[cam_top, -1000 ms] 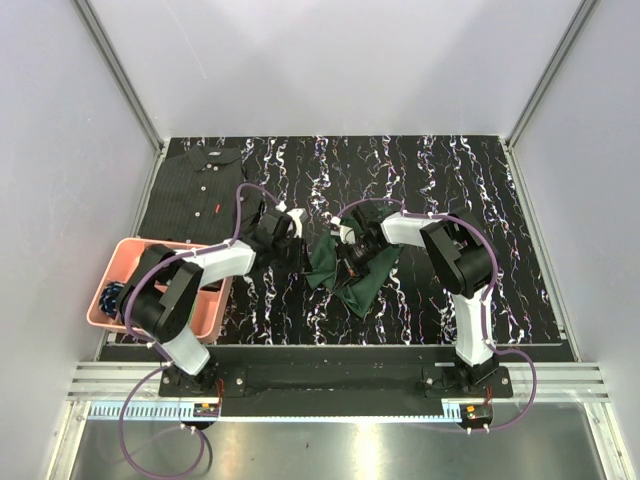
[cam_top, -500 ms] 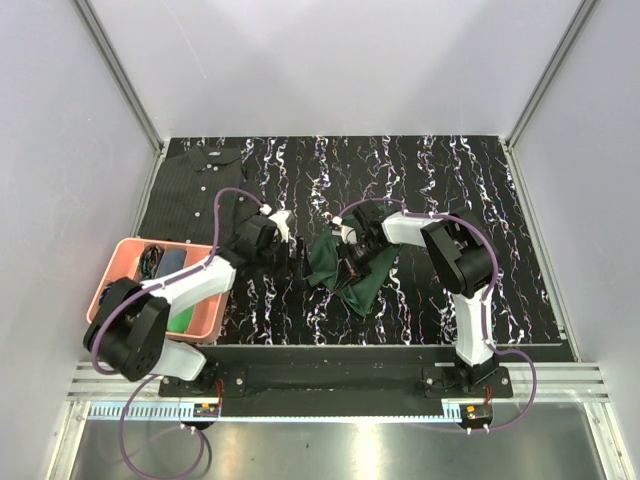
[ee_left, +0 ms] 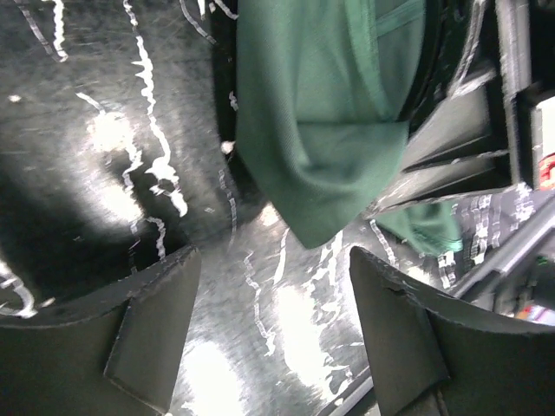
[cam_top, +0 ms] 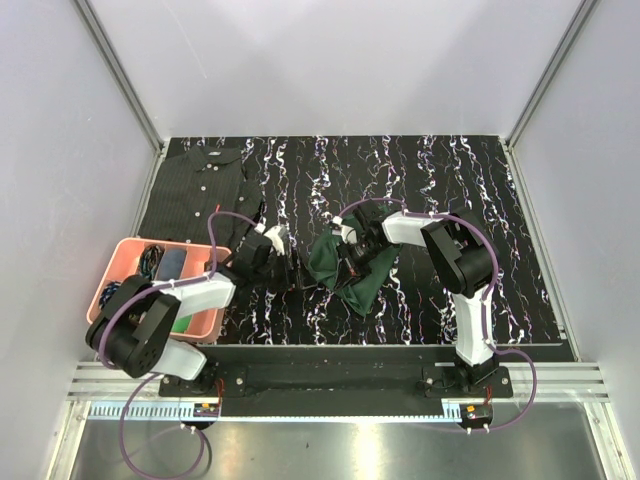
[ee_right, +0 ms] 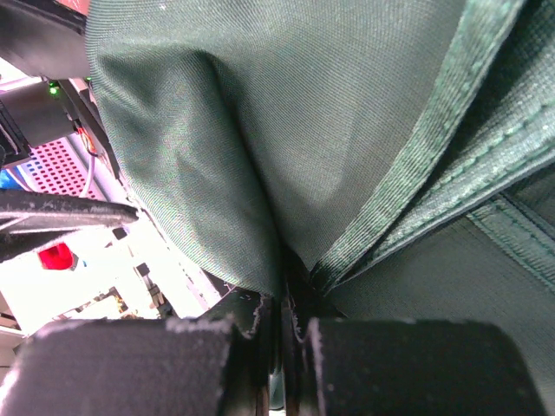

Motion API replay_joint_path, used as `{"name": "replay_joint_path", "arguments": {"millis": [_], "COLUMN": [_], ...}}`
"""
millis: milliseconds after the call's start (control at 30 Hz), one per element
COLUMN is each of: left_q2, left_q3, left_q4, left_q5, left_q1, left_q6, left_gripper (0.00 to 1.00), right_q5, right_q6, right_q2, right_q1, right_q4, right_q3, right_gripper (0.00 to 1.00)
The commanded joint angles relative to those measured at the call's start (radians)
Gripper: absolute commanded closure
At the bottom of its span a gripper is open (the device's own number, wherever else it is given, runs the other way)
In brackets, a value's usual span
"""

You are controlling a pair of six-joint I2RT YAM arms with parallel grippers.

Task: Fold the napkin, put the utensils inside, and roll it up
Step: Roll the napkin with the utensil

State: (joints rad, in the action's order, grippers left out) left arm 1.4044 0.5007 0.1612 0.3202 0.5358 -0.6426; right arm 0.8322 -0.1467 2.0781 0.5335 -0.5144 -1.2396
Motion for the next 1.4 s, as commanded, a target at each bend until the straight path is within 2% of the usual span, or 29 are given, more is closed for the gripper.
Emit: {"name": "replay_joint_path", "arguments": {"millis": [0, 233, 700, 833, 1233, 1333, 1367], "left_q2": [0.05, 0.128, 0.087, 0.079, 0.088, 0.107, 0.114], "left_q3": [-0.01, -0.047, -0.042, -0.037, -0.018, 0.001, 0.009], "left_q4": [0.159, 0.307, 0.4, 0.413, 0.416, 0.434, 0.443], "left_q5": [0.057, 0.141, 0.063, 0.06, 0.083, 0.092, 0.098], "left_q1": [0.001, 0.003, 0.001, -0.005, -0.095, -0.108, -0.109], "left_q6": [-0.095, -0.199, -0.304, -0.324, -0.374, -0.361, -0.355], "left_gripper": [0.27, 0.36, 0.71, 0.85, 0.87, 0.84, 0.76], "right_q5": [-0.027, -0.031, -0.045, -0.053, -0.064, -0.061, -0.058], "right_q6": [0.002, 0.001, 0.002, 0.004, 0.012, 0.012, 0.01], "right_q2": [0.002, 0.004, 0.005, 0.007, 0.016, 0.017, 0.019], "right_q1": [-0.01, -0.01, -0.01, -0.01, -0.01, -0.01, -0.012], "right_q4": [-0.001, 0.001, 0.001, -0.001, -0.003, -0.001, -0.003], "right_q3": [-0.014, -0.017, -0.008, -0.006, 0.011, 0.008, 0.008], "right_gripper": [1.0, 1.0, 1.0, 1.0, 1.0, 1.0, 1.0]}}
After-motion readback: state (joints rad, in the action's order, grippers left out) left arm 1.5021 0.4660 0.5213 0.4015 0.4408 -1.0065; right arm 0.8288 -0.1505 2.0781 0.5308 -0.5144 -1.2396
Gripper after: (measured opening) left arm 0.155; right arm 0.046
